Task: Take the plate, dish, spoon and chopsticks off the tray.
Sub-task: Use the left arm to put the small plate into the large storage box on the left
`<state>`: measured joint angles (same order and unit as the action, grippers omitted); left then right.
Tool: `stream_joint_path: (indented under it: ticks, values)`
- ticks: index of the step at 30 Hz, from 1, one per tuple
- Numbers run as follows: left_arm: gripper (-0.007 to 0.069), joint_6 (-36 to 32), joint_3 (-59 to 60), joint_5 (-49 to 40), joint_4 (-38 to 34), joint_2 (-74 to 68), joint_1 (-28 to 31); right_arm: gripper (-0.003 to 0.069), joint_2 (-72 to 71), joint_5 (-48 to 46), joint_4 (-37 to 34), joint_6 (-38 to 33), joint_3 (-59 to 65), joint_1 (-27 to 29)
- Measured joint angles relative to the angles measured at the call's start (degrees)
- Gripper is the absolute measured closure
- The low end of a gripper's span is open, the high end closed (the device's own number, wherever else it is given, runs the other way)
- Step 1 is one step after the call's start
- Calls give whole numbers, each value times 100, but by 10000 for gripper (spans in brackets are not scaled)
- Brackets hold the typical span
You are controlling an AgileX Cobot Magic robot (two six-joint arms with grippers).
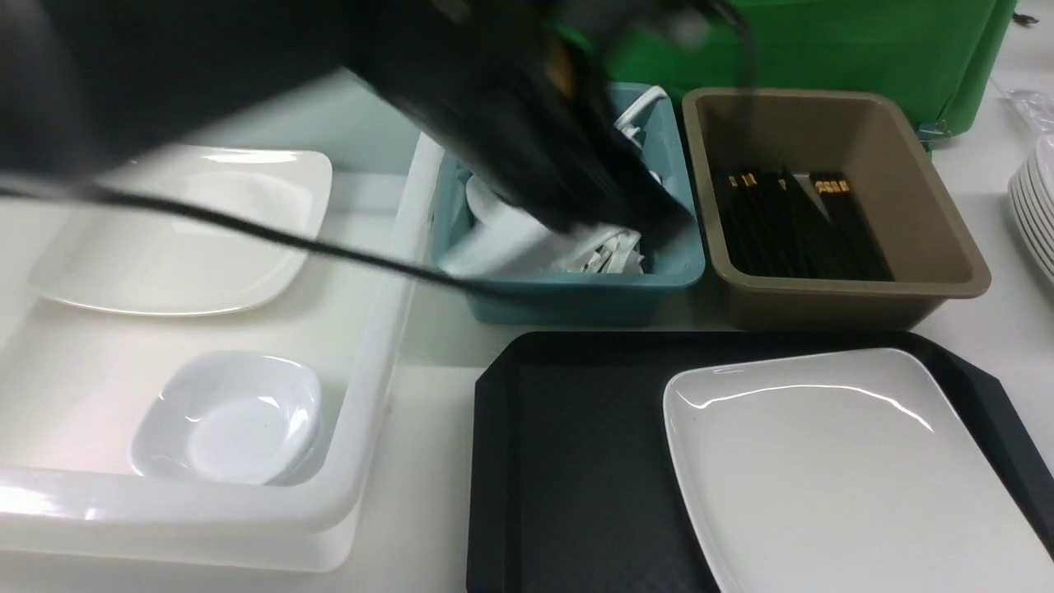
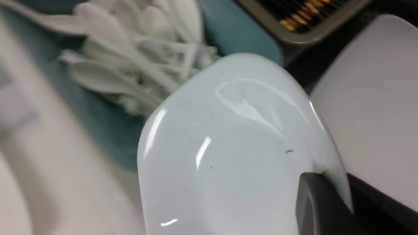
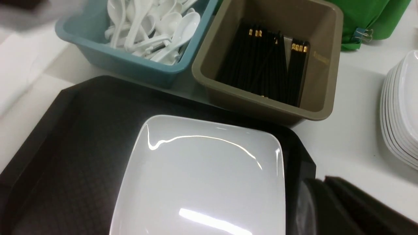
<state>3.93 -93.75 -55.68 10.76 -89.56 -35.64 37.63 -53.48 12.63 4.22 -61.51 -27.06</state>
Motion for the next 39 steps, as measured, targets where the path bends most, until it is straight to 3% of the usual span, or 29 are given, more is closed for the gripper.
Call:
stream_joint_path:
  ticks: [4,9,15,23,29,31,35,37,39]
  values:
    - [606,86,402,-235,-226,420,1272,594,0,11,-5,0,0,0]
    - [606,80,1777,208,-616,636,2136,593,0,11,-5,0,0,0]
    - [606,75,2790,1006,-780,573,2149,589,0,16,-5,0,0,0]
    - [582,73,3296,1495,-264,465,2149,589,0,16,-5,0,0,0]
    - [417,69,3296,1600,-175,428,2149,589,0,16,-5,0,0,0]
    - [269,69,3261,1554,-194,446,2149,589,0,16,-5,0,0,0]
    - [180,31,2884,1309,-677,598,2149,589,0,16,-5,0,0,0]
    - [195,-62,2579,1273,-1209,718,2068,589,0,29,-5,6,0,0]
    - [269,-188,2249,1279,-1841,764,1825,589,0,38,-5,17,0,0]
